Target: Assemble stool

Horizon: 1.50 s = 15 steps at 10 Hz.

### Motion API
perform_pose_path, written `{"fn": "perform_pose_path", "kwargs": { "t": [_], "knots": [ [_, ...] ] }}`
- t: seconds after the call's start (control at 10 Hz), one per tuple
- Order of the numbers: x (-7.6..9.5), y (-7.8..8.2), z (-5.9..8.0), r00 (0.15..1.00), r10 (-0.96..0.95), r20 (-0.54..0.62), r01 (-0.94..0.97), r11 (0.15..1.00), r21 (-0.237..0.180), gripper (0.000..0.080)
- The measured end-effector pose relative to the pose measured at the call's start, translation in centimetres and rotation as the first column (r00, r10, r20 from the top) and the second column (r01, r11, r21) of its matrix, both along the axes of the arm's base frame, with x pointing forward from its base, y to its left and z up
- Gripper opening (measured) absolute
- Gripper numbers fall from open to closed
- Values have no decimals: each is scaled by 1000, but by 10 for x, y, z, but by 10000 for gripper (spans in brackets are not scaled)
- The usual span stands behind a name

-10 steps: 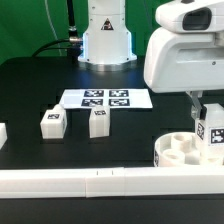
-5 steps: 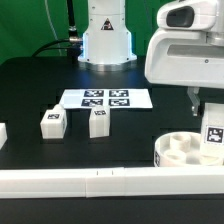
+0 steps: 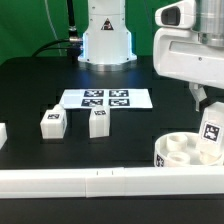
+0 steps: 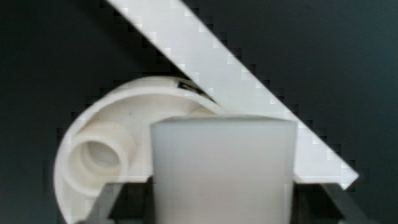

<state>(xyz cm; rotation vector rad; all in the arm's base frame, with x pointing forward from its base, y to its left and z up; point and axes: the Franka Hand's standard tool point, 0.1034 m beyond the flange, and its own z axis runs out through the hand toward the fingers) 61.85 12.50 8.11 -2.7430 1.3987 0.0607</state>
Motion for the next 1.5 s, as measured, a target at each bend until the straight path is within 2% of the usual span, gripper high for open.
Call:
{"fn": "perform_pose_path", "kwargs": {
  "t": [0.5,0.7,0.9,1.0,1.1,1.2,1.3,1.4,1.5],
  "knots": [
    [0,2,0,968,-250,-23,250,968,15,337],
    [3,0,0,877,-478,-36,480,876,58,337],
    [4,2,-1,740,-671,-44,671,733,111,337],
    [5,3,-1,675,-736,-51,736,666,125,337],
    [5,4,0,646,-762,-55,761,635,132,337],
    [6,6,0,551,-830,-83,831,539,135,337],
    [6,6,0,515,-852,-92,854,502,137,337],
    [6,6,0,518,-850,-91,852,505,137,337],
    [6,7,1,542,-836,-85,837,528,142,412]
  ]
}}
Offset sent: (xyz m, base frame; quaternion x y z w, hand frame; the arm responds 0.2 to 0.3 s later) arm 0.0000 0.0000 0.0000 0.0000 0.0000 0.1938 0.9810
